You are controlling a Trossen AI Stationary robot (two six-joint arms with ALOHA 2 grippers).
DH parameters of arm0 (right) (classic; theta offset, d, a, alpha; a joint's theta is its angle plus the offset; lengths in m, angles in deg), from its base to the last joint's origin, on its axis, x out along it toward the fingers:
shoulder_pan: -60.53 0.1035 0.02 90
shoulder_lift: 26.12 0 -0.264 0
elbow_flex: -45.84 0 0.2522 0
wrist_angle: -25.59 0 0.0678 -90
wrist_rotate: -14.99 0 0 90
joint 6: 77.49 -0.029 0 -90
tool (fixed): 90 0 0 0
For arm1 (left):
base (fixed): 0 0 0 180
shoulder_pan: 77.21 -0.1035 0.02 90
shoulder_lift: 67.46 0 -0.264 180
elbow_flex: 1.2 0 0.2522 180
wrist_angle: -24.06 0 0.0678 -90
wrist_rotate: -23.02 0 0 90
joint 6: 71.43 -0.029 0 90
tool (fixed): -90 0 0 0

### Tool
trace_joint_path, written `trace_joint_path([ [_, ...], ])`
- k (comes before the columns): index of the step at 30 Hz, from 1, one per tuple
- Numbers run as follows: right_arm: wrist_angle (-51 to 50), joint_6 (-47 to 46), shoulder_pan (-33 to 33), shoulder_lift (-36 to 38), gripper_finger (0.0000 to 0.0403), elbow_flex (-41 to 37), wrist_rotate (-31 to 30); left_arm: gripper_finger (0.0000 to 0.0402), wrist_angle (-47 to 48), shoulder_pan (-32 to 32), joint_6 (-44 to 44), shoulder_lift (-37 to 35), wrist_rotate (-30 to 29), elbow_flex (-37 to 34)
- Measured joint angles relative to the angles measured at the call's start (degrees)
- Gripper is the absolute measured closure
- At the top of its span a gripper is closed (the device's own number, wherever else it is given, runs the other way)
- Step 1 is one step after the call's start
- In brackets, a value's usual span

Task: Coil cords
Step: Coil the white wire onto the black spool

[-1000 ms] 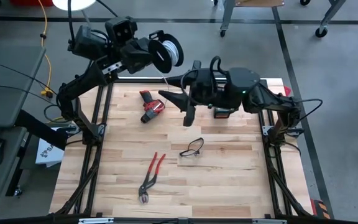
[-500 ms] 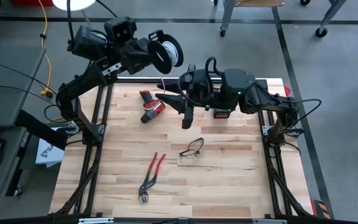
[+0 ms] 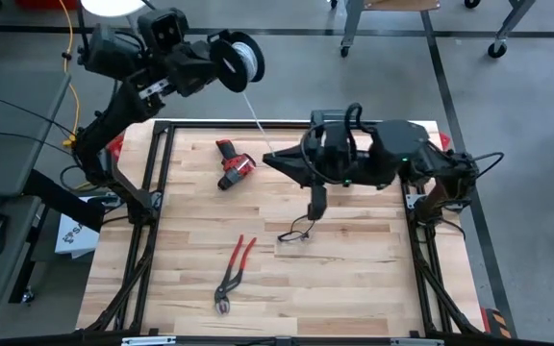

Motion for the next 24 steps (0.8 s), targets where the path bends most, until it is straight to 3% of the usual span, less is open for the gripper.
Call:
trace_joint_path([
  [8, -3.4, 0.7, 3.4, 3.6, 0.0402, 0.0, -1.7, 0.0401, 30.7, -1.6, -5.1, -5.3, -1.7, 0.0],
  [14, -4.6, 3.2, 3.5, 6.2, 0.0402, 0.0, -4.7, 0.0401, 50.7, -1.5, -0.5, -7.3, -0.1, 0.0],
  [18, -5.0, 3.5, 1.7, 6.5, 0.0403, -0.1, -4.6, 0.0401, 57.9, 0.4, -0.1, -7.1, -0.1, 0.0],
  [24, -5.2, 4.6, -2.0, 6.5, 0.0403, -0.1, -1.6, 0.0401, 56.3, 4.8, 4.8, -4.5, 4.9, 0.0],
])
